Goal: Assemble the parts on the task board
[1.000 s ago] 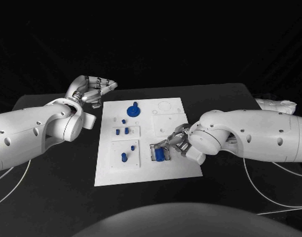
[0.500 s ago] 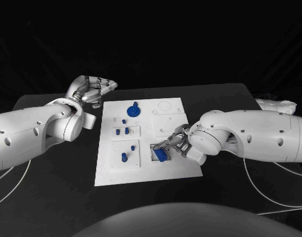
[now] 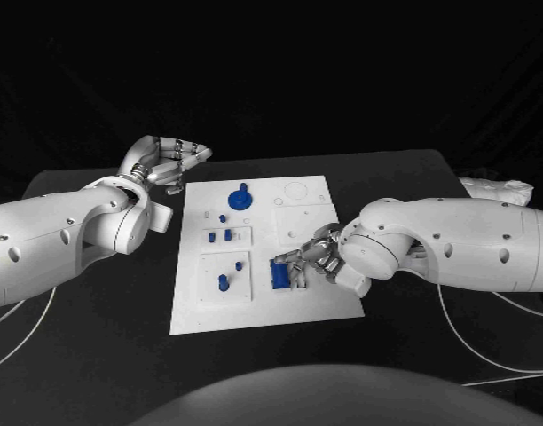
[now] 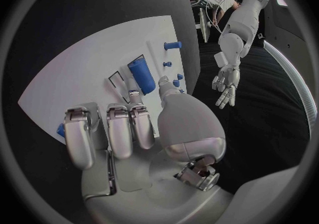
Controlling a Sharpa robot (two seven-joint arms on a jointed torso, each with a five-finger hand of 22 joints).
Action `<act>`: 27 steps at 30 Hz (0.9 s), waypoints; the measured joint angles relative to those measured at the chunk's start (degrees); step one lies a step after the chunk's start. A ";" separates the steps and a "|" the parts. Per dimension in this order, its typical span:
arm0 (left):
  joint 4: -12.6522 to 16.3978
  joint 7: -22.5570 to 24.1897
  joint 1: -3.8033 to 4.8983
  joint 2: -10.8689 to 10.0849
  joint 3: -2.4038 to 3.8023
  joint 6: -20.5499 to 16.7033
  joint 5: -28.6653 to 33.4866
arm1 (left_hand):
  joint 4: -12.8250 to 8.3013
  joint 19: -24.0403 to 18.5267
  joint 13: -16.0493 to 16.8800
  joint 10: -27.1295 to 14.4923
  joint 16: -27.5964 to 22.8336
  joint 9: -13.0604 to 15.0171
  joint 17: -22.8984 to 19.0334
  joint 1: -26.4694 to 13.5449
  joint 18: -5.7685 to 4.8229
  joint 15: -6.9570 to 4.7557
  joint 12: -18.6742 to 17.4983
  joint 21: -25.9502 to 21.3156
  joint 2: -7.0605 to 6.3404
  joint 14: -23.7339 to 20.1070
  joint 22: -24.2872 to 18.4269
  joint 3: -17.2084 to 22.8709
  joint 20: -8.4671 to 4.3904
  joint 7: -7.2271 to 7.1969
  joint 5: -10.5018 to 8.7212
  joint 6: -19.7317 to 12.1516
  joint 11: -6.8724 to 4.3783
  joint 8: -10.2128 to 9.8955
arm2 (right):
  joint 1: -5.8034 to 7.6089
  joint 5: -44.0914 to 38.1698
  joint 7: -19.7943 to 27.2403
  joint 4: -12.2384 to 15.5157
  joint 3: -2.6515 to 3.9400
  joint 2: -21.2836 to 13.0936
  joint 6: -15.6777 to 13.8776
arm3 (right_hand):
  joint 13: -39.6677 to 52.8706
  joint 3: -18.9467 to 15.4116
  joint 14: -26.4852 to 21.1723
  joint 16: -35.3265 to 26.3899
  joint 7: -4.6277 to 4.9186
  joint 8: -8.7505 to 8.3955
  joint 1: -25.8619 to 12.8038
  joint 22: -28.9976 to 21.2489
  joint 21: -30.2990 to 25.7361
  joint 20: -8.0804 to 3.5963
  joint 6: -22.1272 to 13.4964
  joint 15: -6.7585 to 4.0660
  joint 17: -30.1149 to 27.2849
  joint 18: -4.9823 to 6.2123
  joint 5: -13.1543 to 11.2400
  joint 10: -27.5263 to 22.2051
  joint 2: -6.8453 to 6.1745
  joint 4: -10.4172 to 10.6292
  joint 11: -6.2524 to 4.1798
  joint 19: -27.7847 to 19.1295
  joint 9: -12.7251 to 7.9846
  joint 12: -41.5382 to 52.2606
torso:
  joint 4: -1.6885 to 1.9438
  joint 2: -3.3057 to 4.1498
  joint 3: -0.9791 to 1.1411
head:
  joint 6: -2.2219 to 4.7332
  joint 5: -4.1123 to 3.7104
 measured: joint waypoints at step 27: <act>-0.13 -0.06 0.00 0.03 0.00 0.22 -0.03 | 0.00 0.00 0.00 0.00 -0.22 0.00 0.00 0.00 0.00 0.00 0.00 0.01 0.00 0.00 0.00 0.00 0.00 0.00 0.00 0.00 0.00 0.00 | 0.97 -13.56 0.72 5.91 0.02 -4.92 6.09 | 0.01 -12.01 0.01 0.00 -6.05 34.58 3.56 -0.02 0.00 -4.02 -7.88 -4.33 0.04 0.00 -1.31 0.04 3.09 5.84 -4.70 0.10 39.15 0.00 | -0.03 0.01 0.01 | 0.00 0.08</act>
